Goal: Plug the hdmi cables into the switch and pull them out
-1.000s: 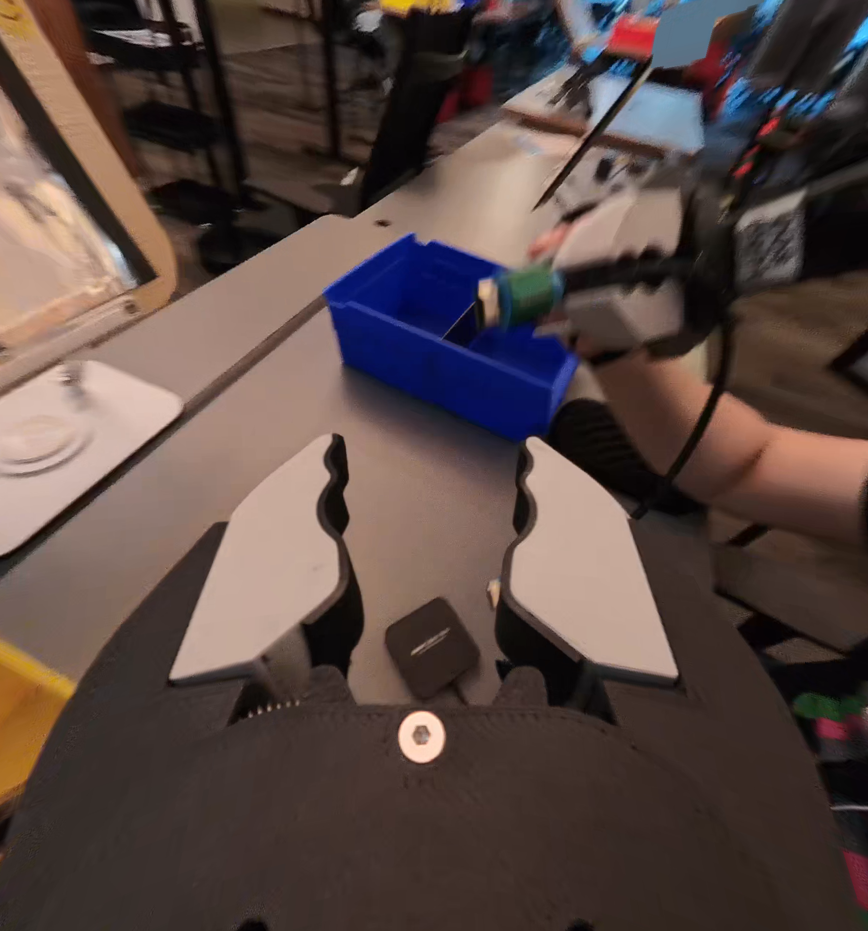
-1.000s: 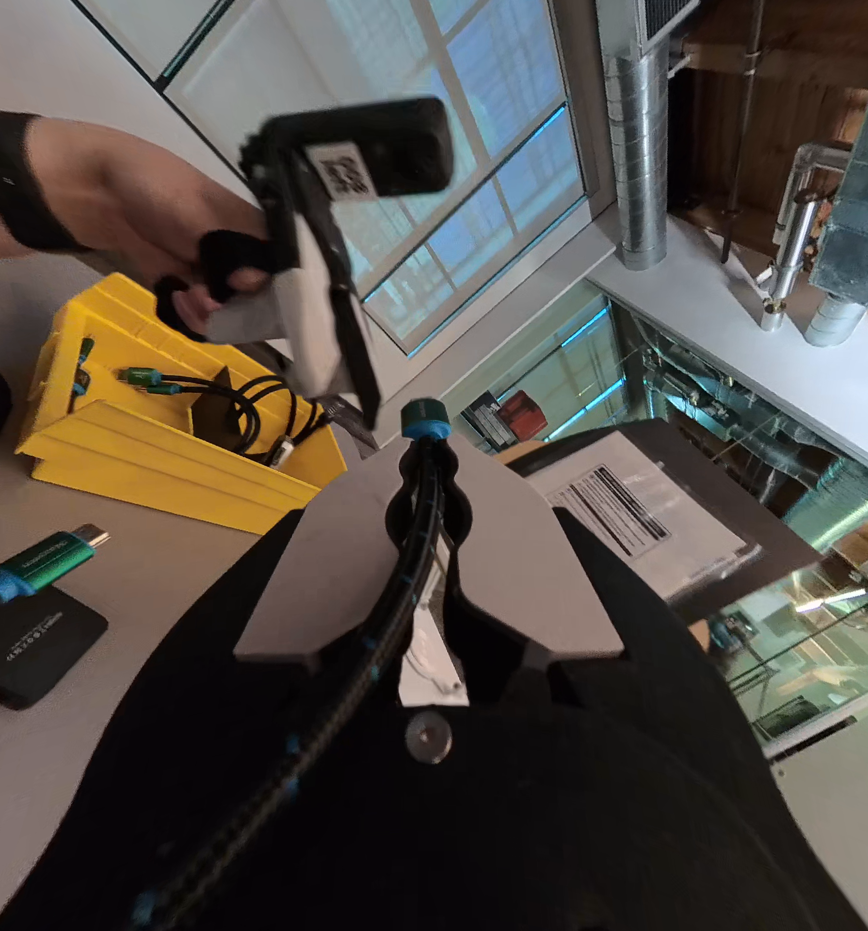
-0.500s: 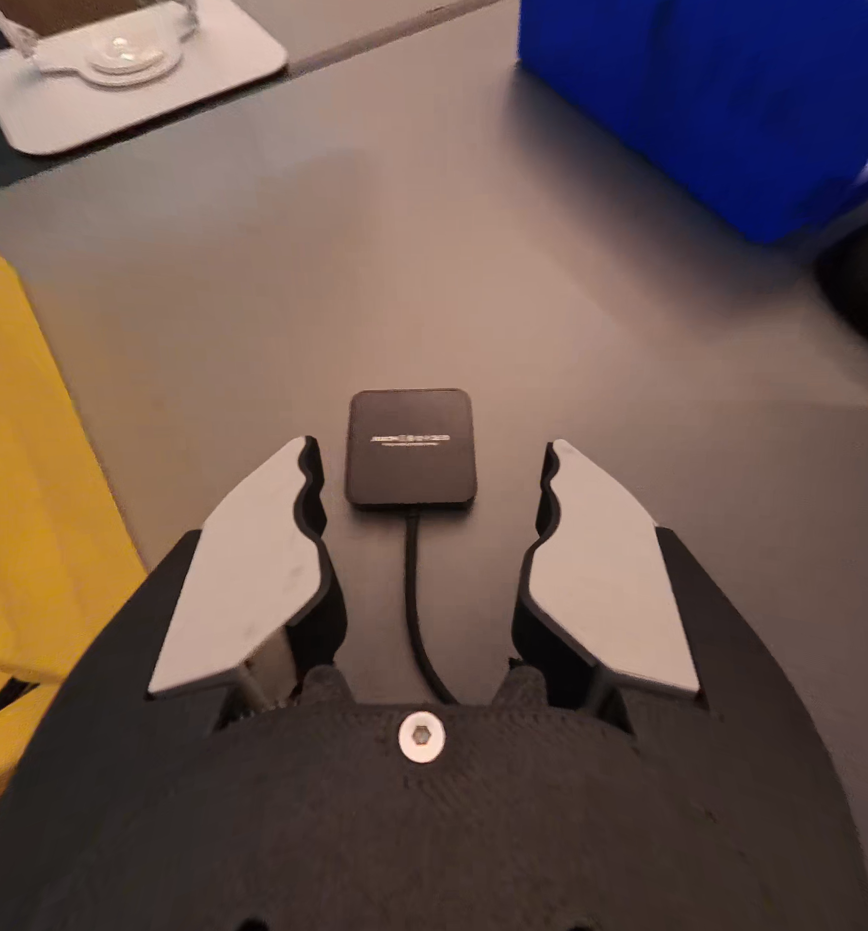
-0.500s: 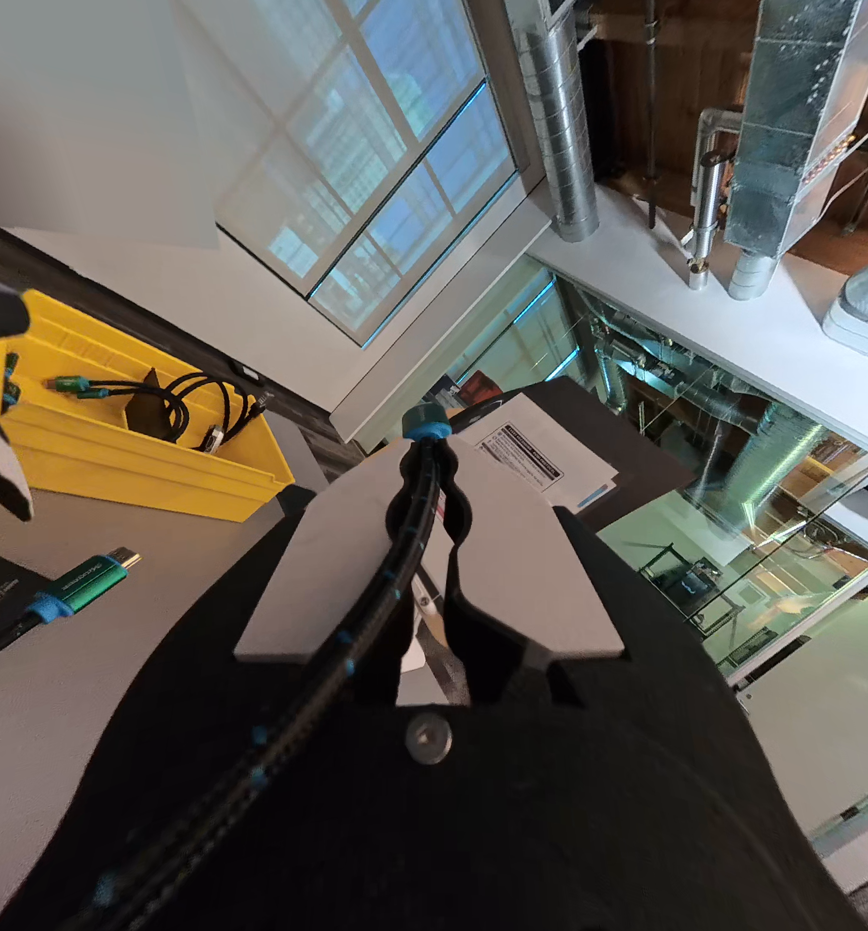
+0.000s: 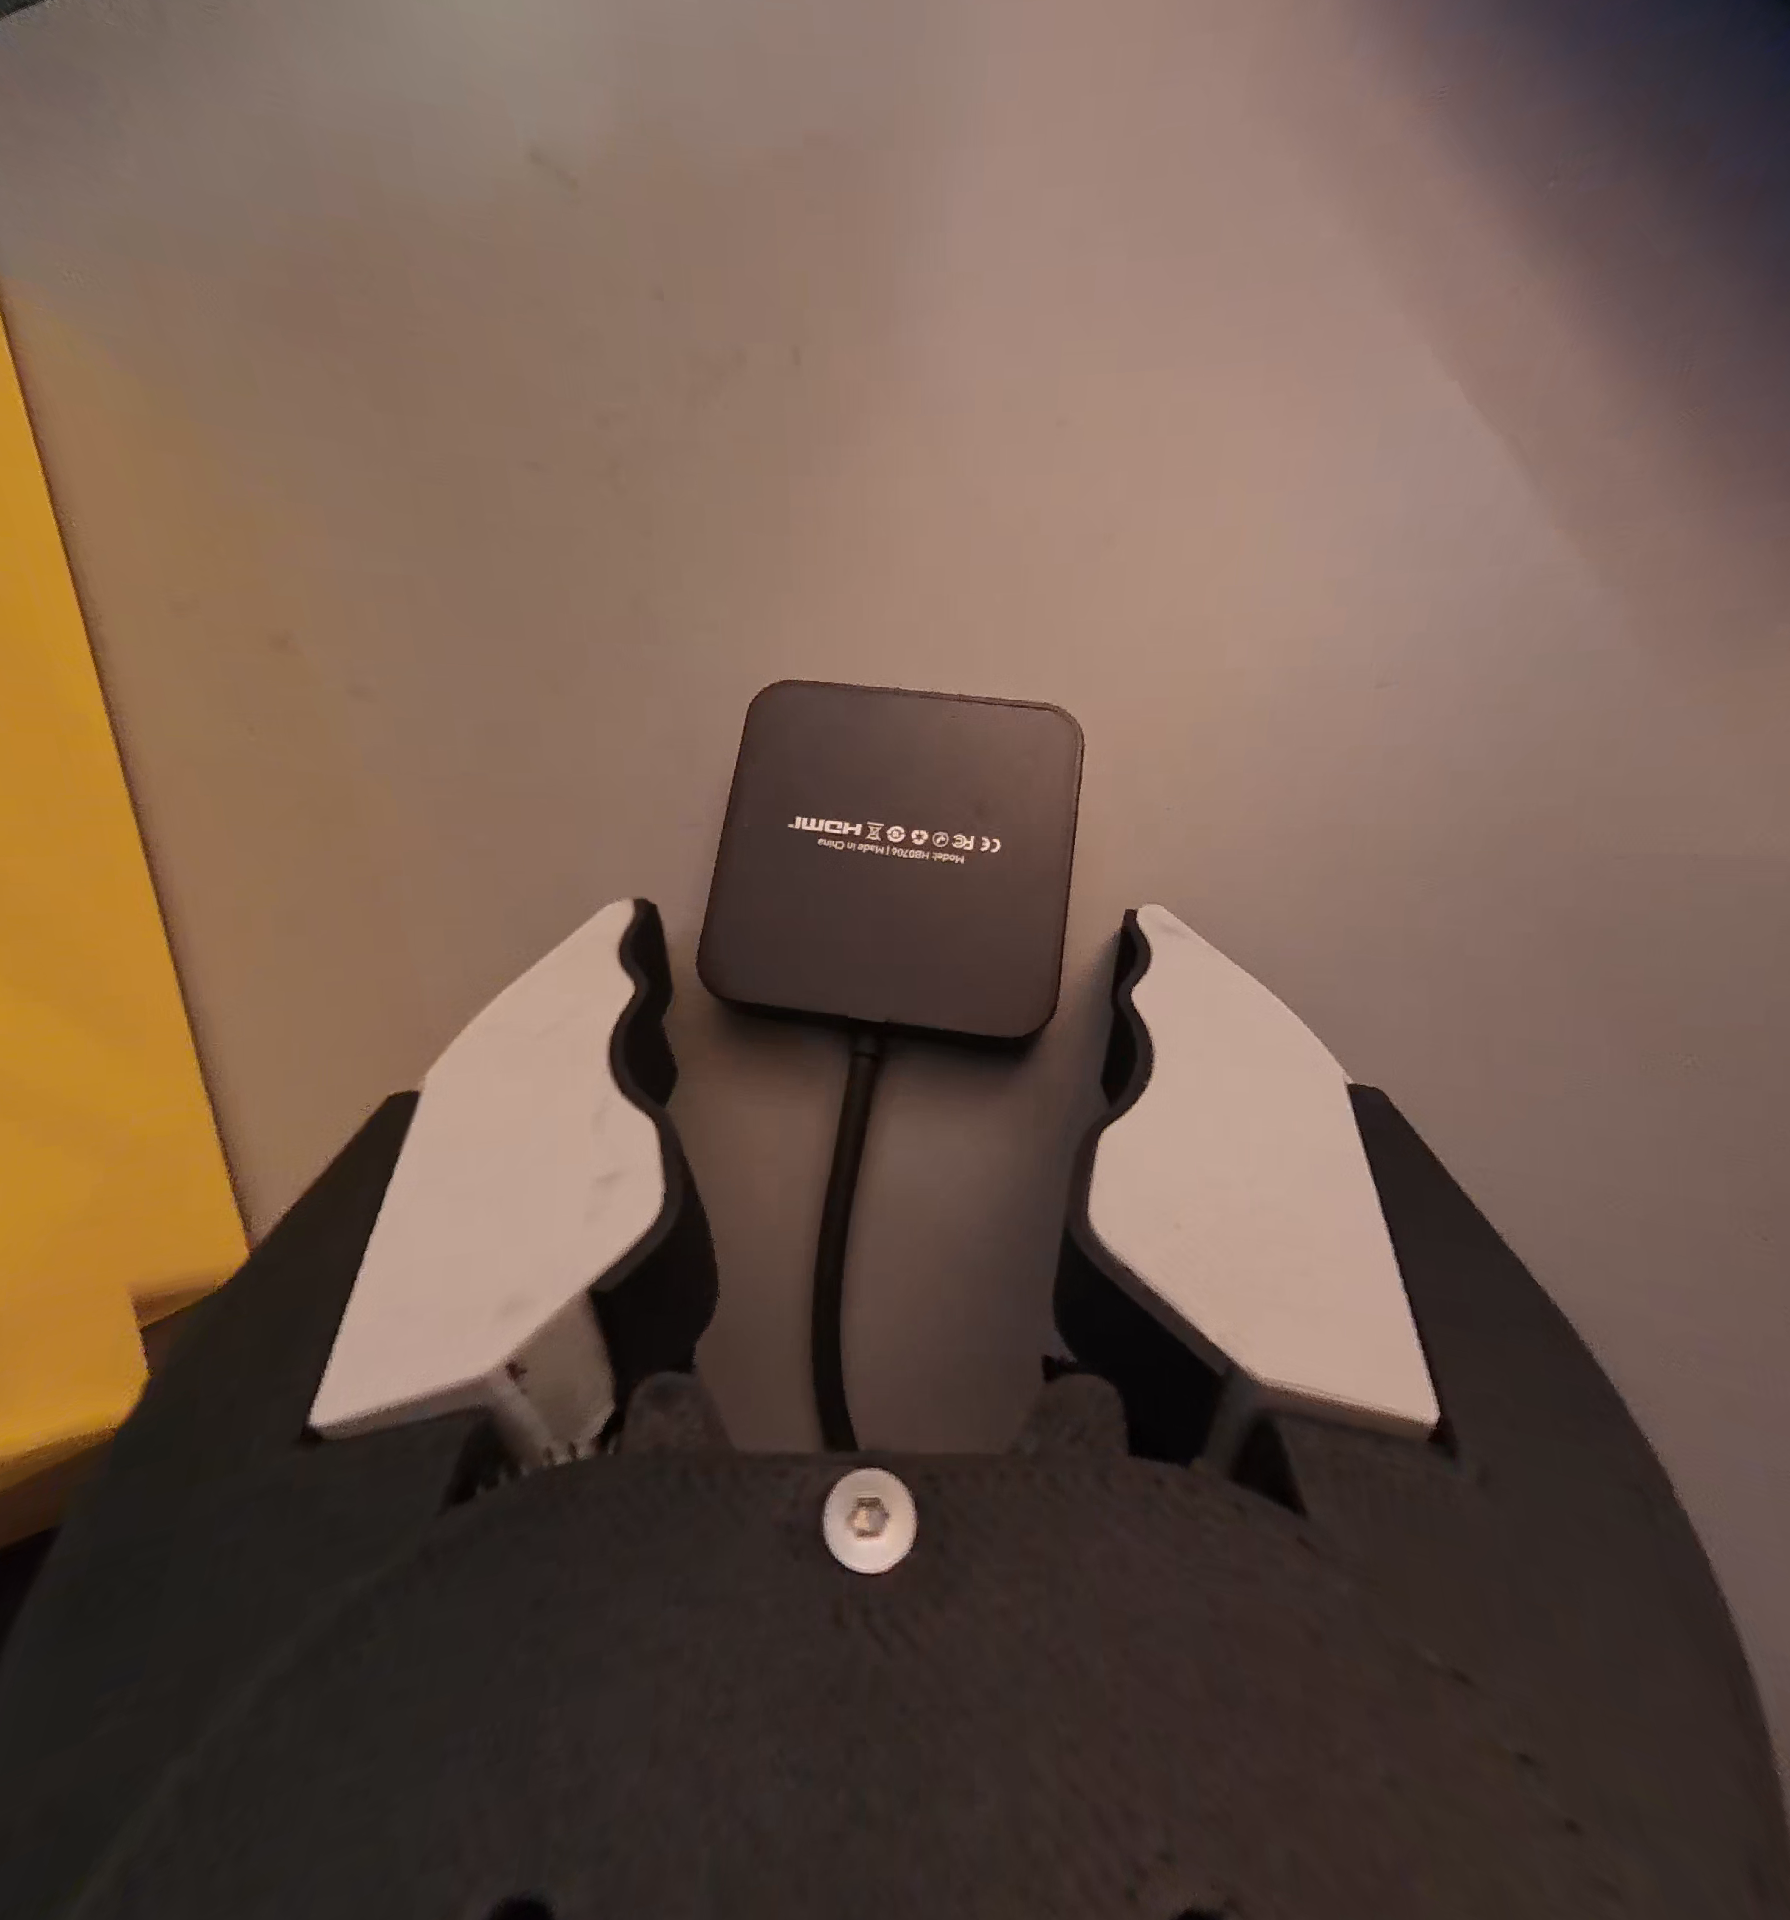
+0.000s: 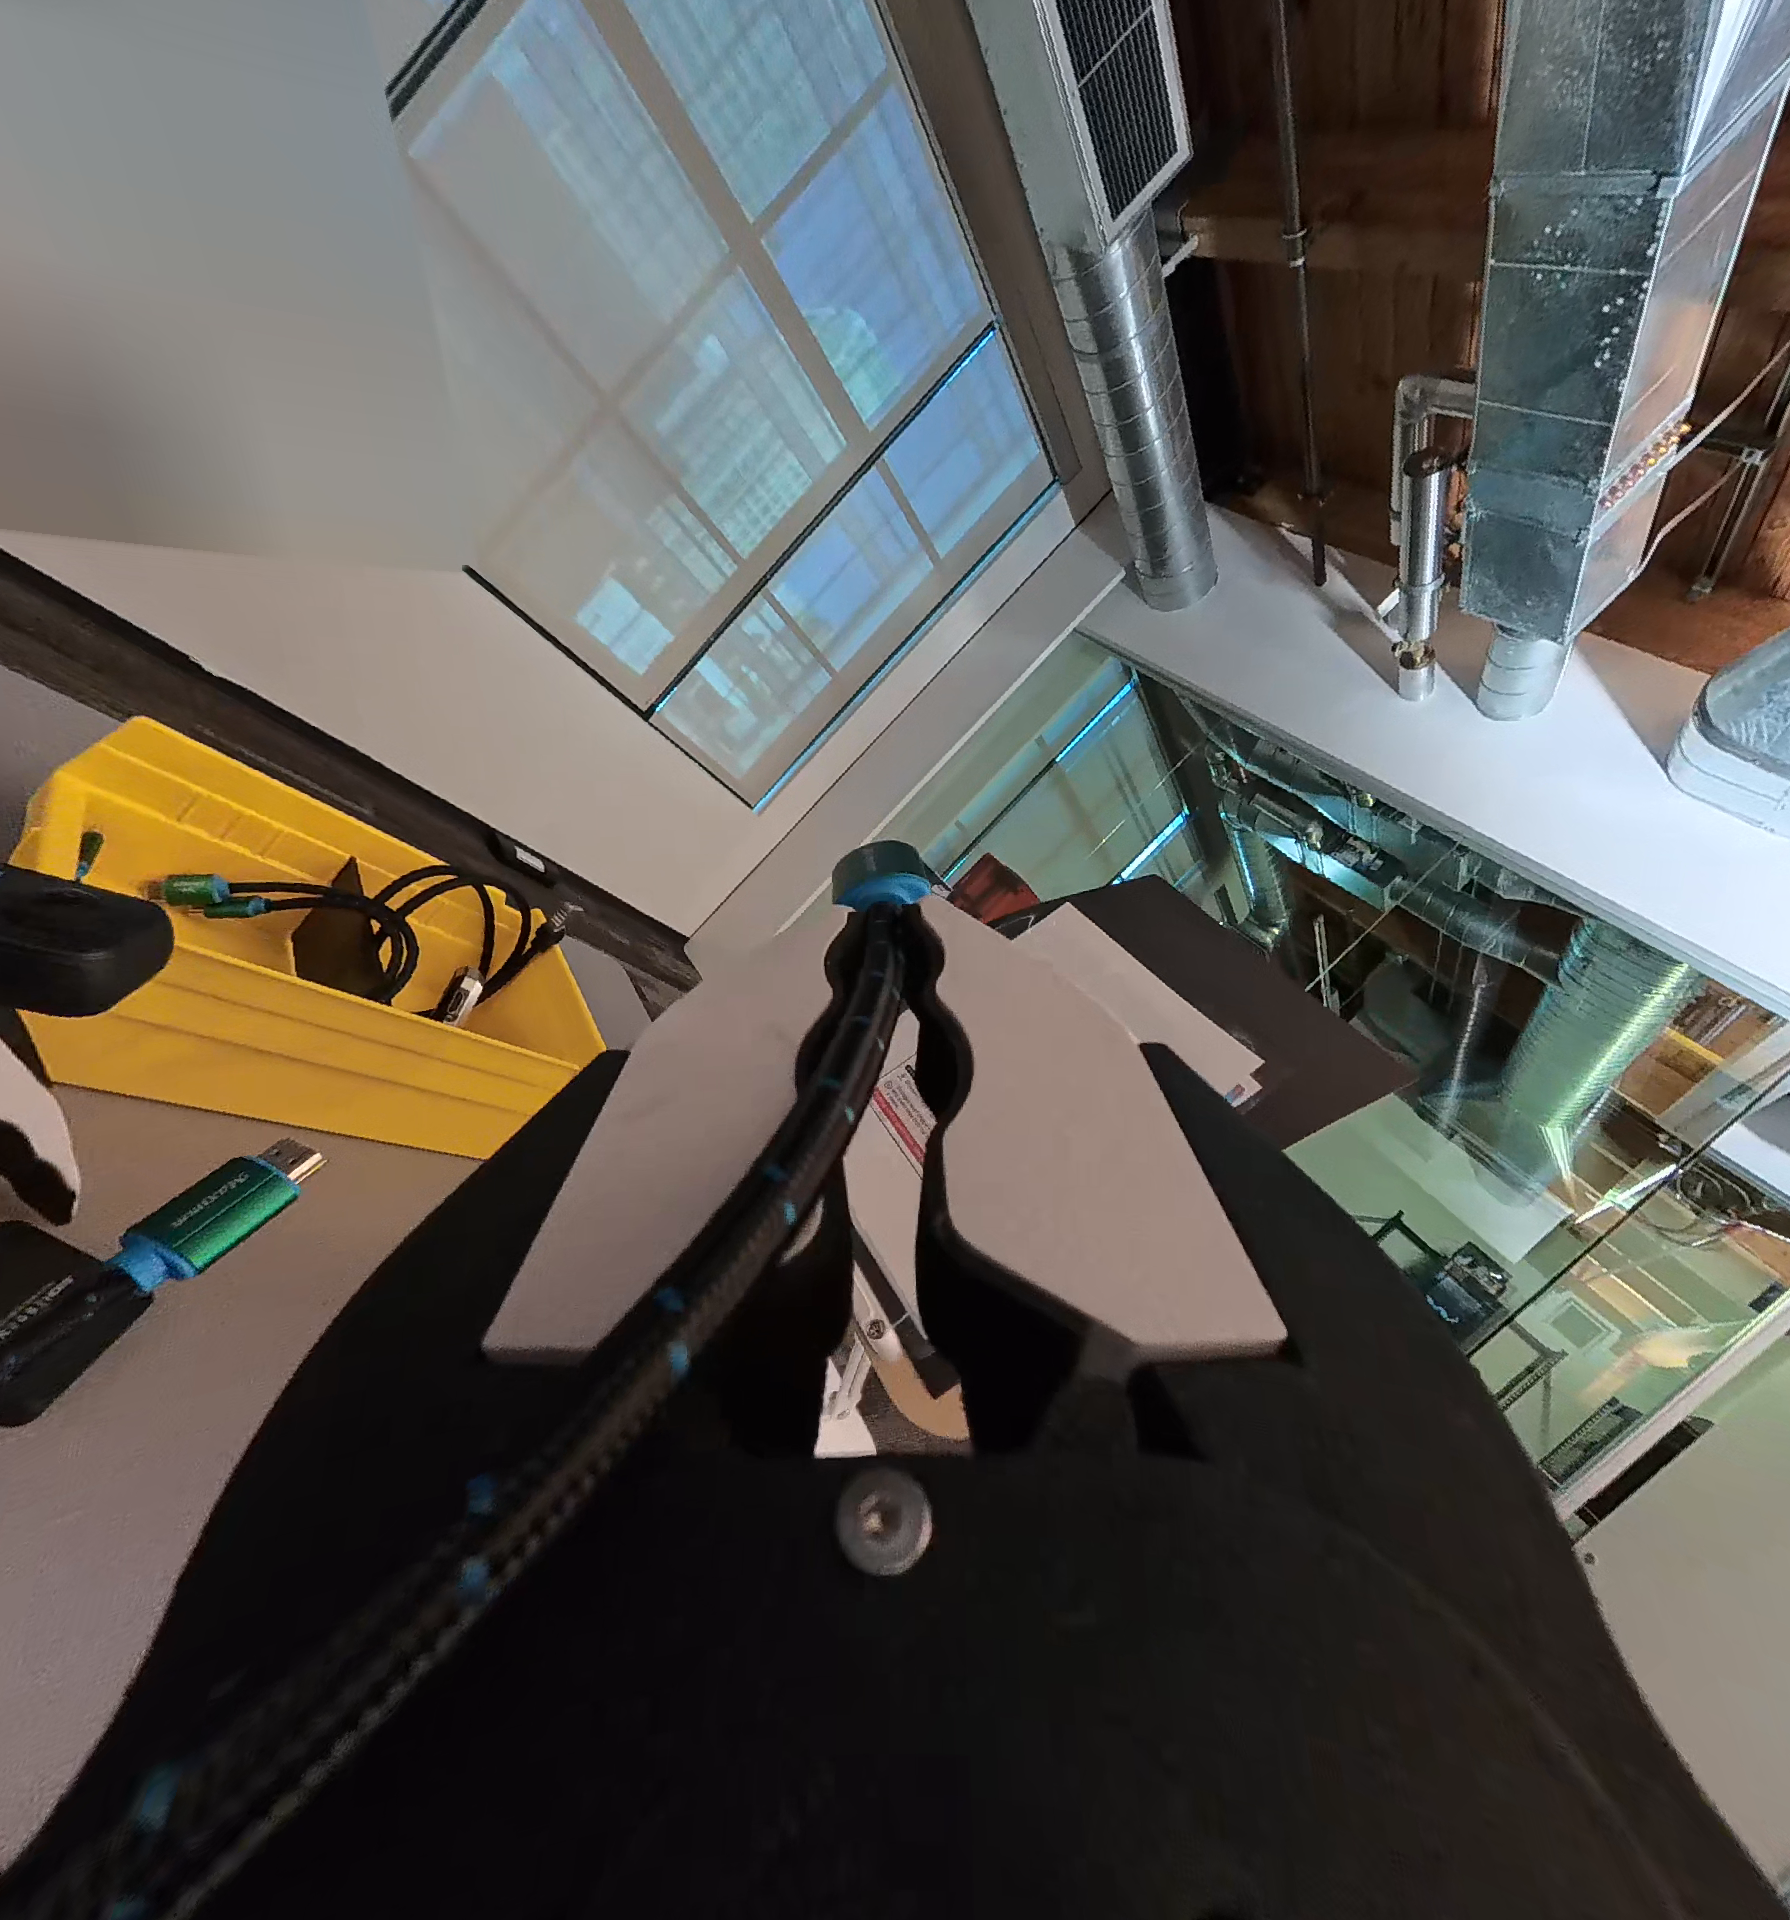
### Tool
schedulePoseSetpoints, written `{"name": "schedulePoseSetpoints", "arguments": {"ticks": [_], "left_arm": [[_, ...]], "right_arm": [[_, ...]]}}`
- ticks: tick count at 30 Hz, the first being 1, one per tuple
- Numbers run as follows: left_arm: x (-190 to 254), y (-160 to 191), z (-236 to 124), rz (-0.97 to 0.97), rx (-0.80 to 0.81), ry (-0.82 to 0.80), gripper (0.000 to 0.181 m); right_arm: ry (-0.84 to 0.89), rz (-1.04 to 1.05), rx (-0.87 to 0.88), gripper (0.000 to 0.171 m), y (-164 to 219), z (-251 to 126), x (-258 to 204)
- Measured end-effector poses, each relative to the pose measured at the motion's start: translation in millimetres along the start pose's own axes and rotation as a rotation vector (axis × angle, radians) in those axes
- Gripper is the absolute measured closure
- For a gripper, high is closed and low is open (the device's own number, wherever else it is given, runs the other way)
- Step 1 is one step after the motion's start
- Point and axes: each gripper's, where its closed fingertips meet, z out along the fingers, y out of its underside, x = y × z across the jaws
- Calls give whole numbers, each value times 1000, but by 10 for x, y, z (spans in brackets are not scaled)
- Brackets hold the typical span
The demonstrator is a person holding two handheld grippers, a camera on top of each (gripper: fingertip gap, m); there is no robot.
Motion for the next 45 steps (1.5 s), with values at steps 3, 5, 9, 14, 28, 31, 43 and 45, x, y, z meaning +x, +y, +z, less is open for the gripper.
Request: {"name": "schedulePoseSetpoints", "arguments": {"ticks": [3,5,9,14,28,31,43,45], "left_arm": [[27,5,12,-19,-5,30,106],[26,11,15,-37,-9,44,112],[41,19,14,-38,-13,63,108],[70,11,19,-12,-10,91,114],[132,-446,-148,2,110,253,114],[49,-886,-410,-50,221,321,114],[-321,-2802,-994,-166,533,598,114],[-308,-2859,-966,-175,564,618,114]], "right_arm": [[-1,5,3,164,-7,-8,3],[-3,5,0,164,-1,-6,1],[-9,-2,-19,164,35,18,-19],[-26,-7,-39,164,86,71,-71],[-32,27,-226,163,490,180,-78],[0,44,-271,163,605,186,-24],[219,120,-309,163,737,622,-151],[212,100,-330,163,766,672,-227]]}}
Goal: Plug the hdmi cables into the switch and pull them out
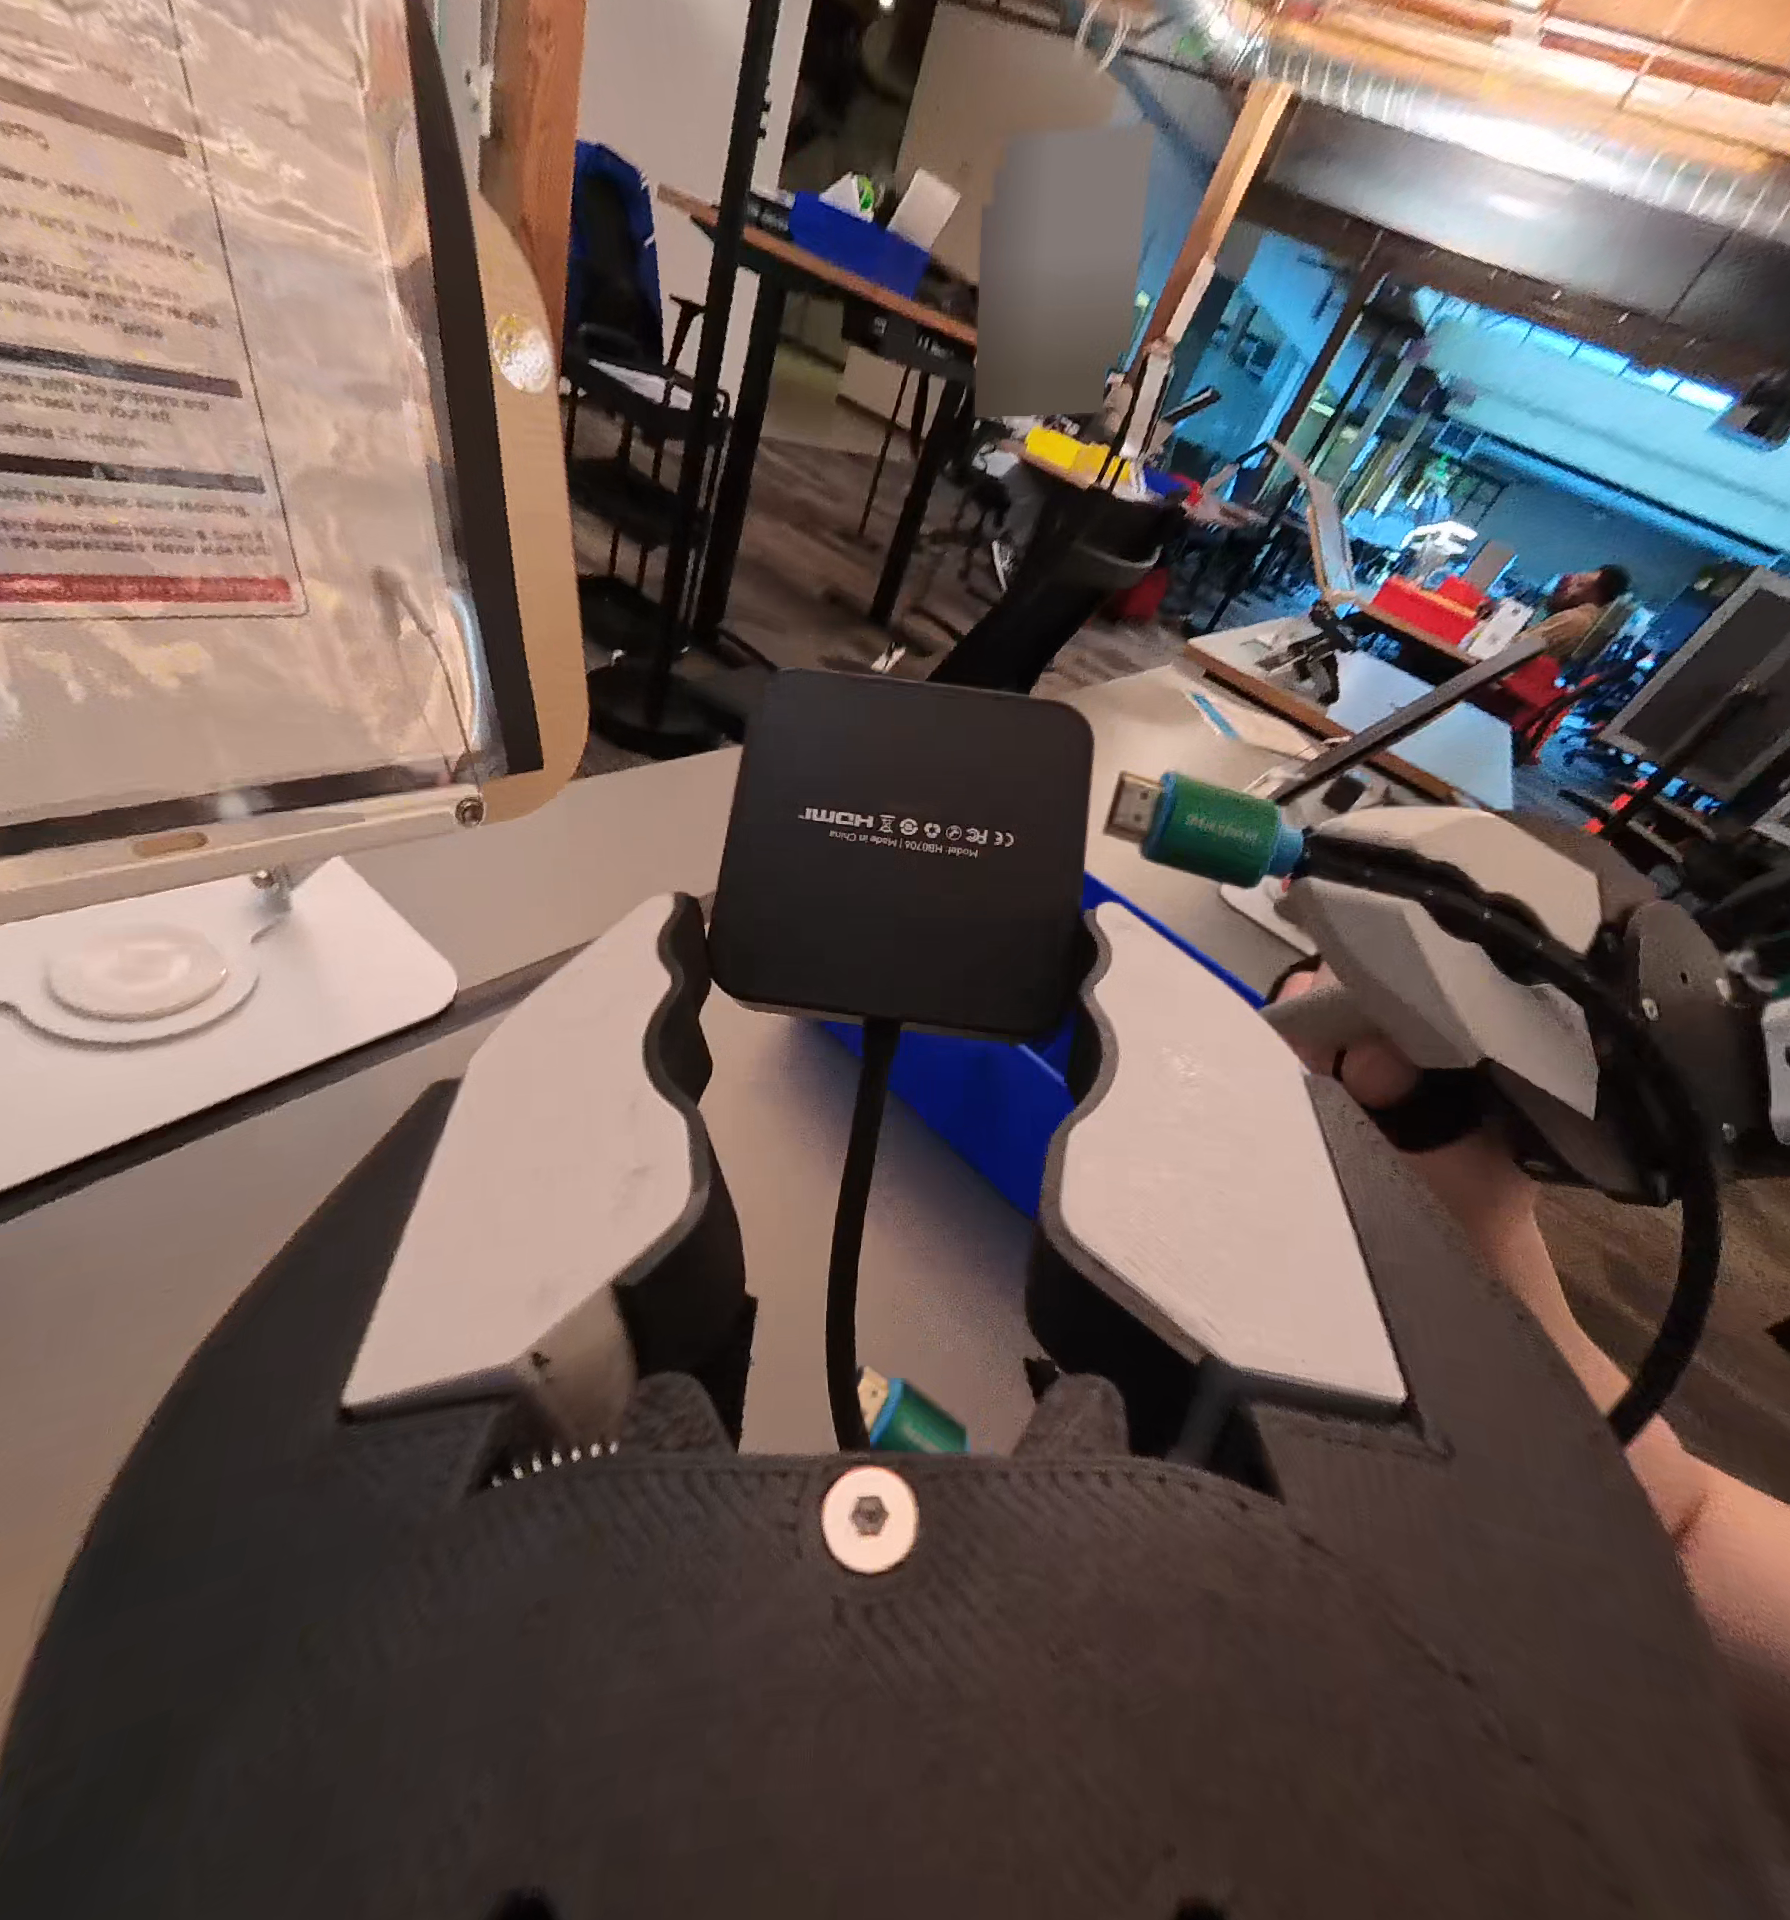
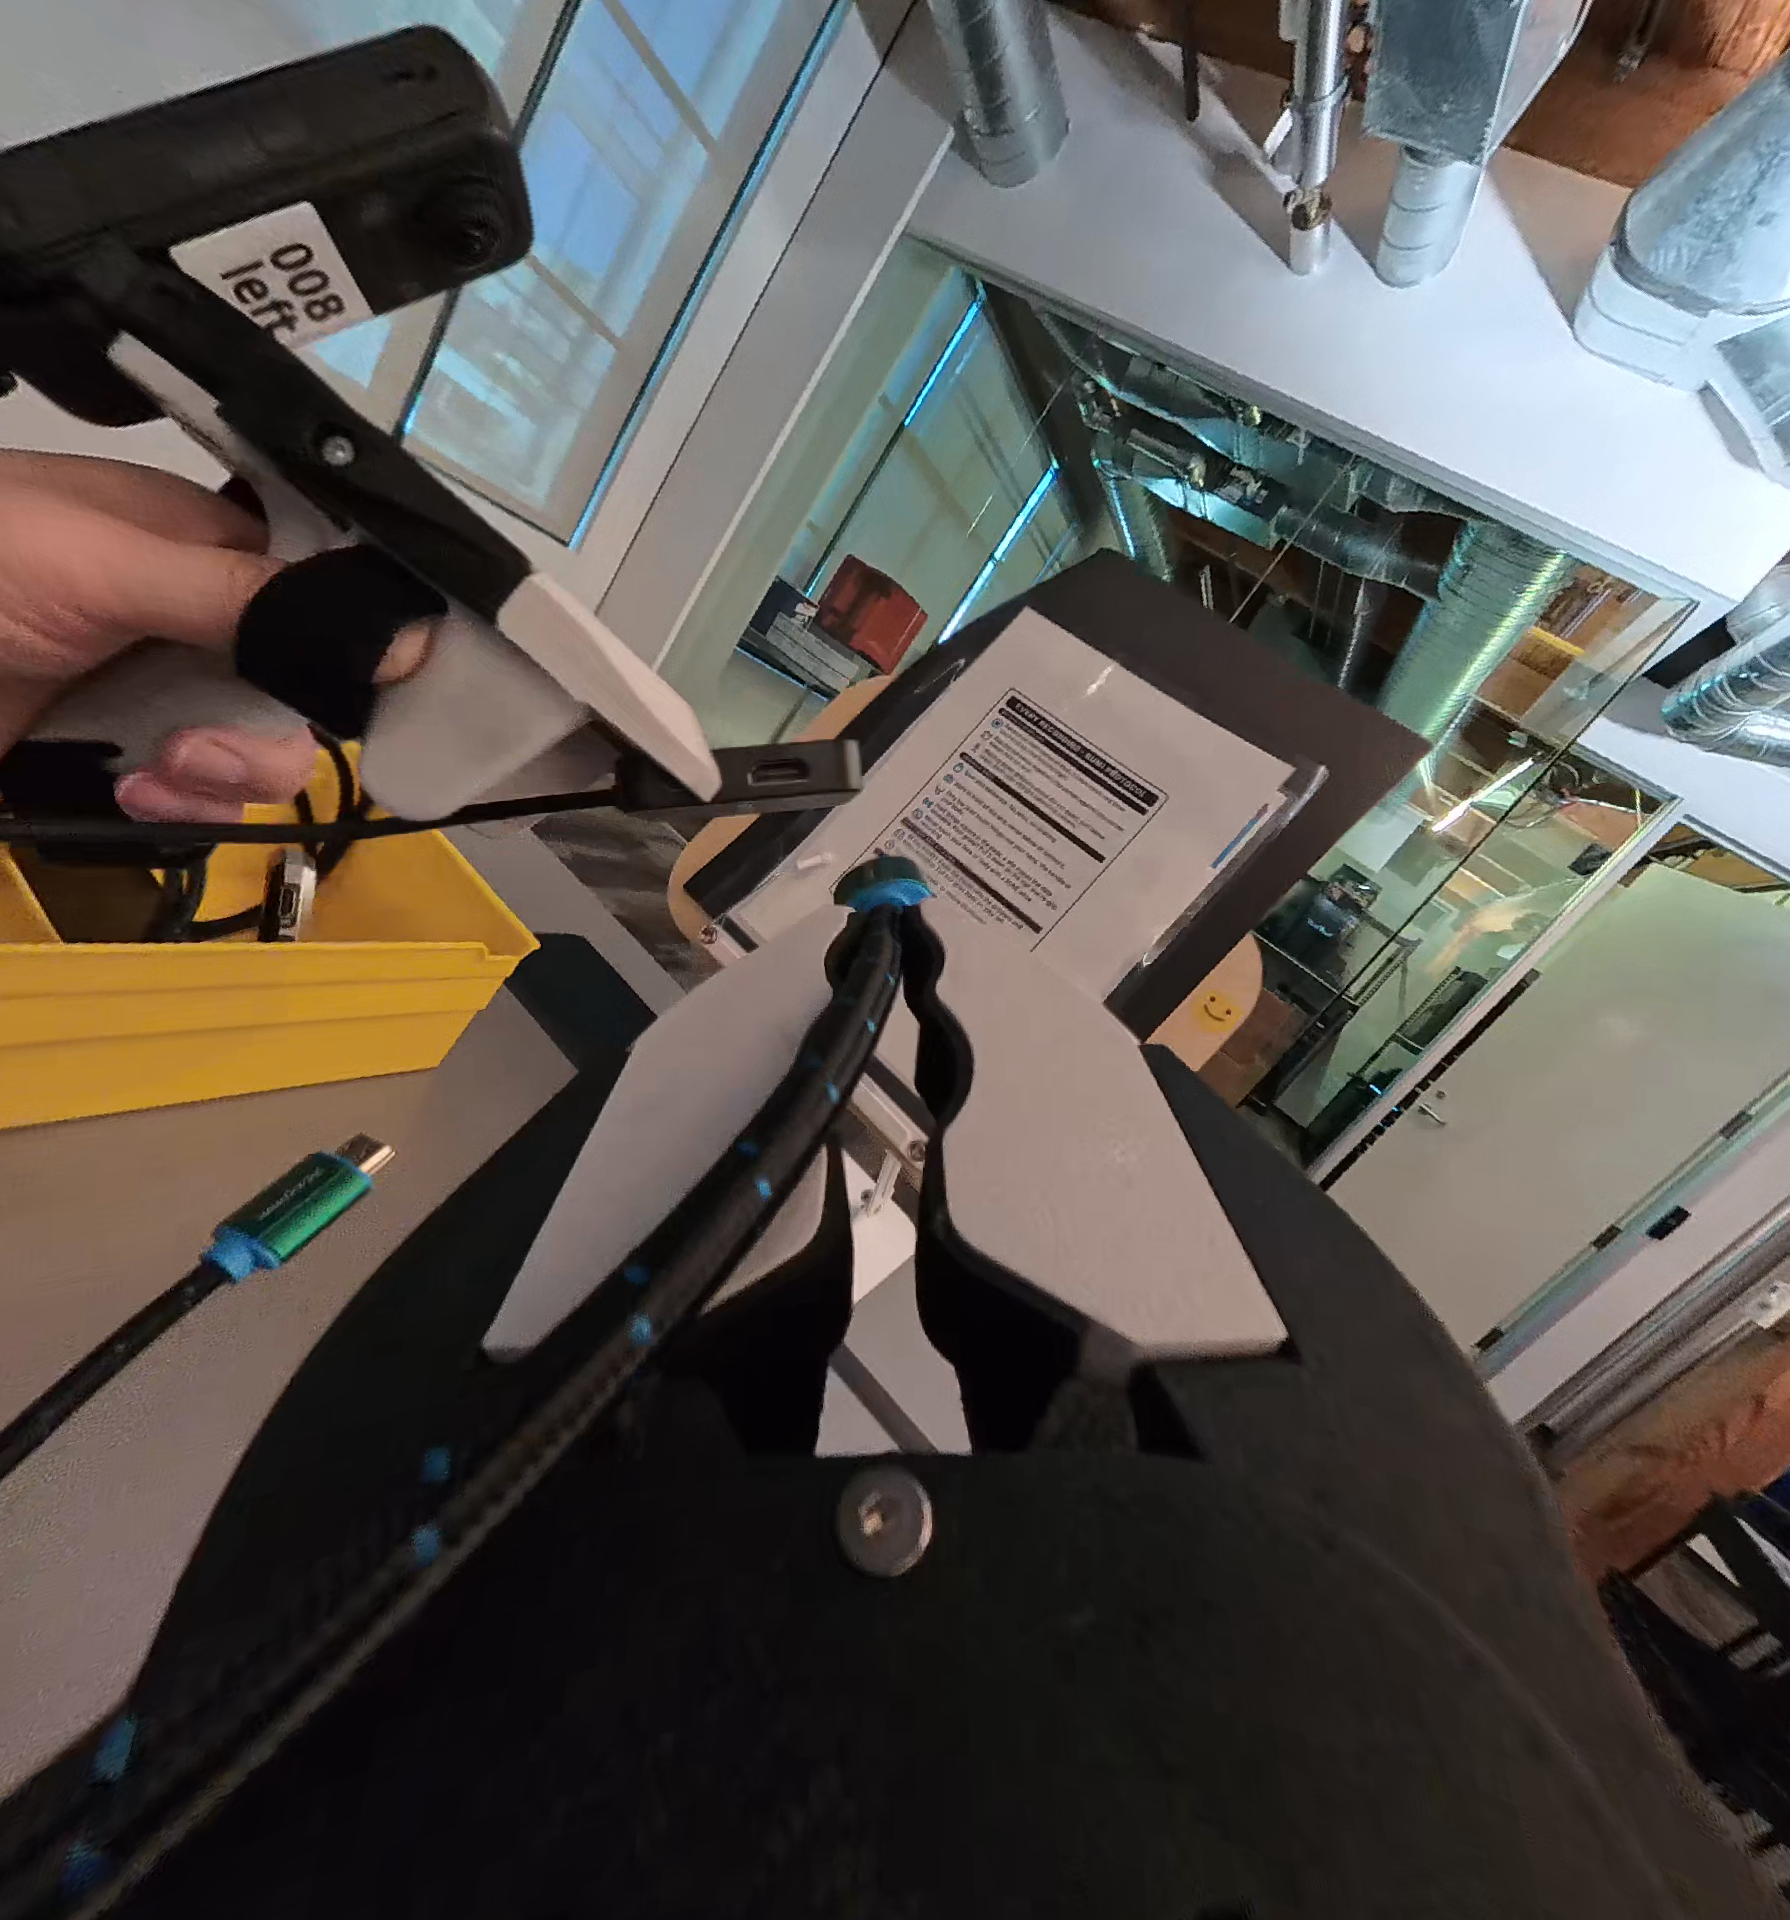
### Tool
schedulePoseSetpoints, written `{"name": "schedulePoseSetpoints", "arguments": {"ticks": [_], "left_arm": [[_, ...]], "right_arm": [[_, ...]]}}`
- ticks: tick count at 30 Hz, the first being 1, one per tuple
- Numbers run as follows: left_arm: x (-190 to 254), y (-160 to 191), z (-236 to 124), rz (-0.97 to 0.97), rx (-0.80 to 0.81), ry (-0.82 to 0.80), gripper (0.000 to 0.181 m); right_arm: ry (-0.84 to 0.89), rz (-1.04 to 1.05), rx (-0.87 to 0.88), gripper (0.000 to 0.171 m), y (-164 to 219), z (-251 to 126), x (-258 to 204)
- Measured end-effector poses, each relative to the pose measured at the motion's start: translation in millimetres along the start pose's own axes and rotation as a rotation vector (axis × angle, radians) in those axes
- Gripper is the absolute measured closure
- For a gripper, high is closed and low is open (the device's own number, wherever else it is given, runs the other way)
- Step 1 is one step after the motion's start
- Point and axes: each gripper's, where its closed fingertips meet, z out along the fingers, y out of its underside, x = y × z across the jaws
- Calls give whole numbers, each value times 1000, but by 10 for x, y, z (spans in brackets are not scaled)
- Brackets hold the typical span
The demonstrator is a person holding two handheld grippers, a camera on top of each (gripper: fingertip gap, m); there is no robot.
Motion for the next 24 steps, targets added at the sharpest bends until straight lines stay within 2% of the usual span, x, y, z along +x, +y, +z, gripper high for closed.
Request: {"name": "schedulePoseSetpoints", "arguments": {"ticks": [3,6,10,14,24], "left_arm": [[-73,13,45,-30,85,16,114],[-8,14,83,-71,100,107,114],[-16,6,90,35,123,77,114],[-7,95,148,71,99,83,114],[73,127,195,-3,119,157,114]], "right_arm": [[19,-84,-38,163,48,35,-85],[47,-151,-80,163,73,62,-140],[67,-237,-88,164,3,52,-192],[60,-214,-77,164,-73,23,-223],[54,-138,-57,164,-84,12,-192]]}}
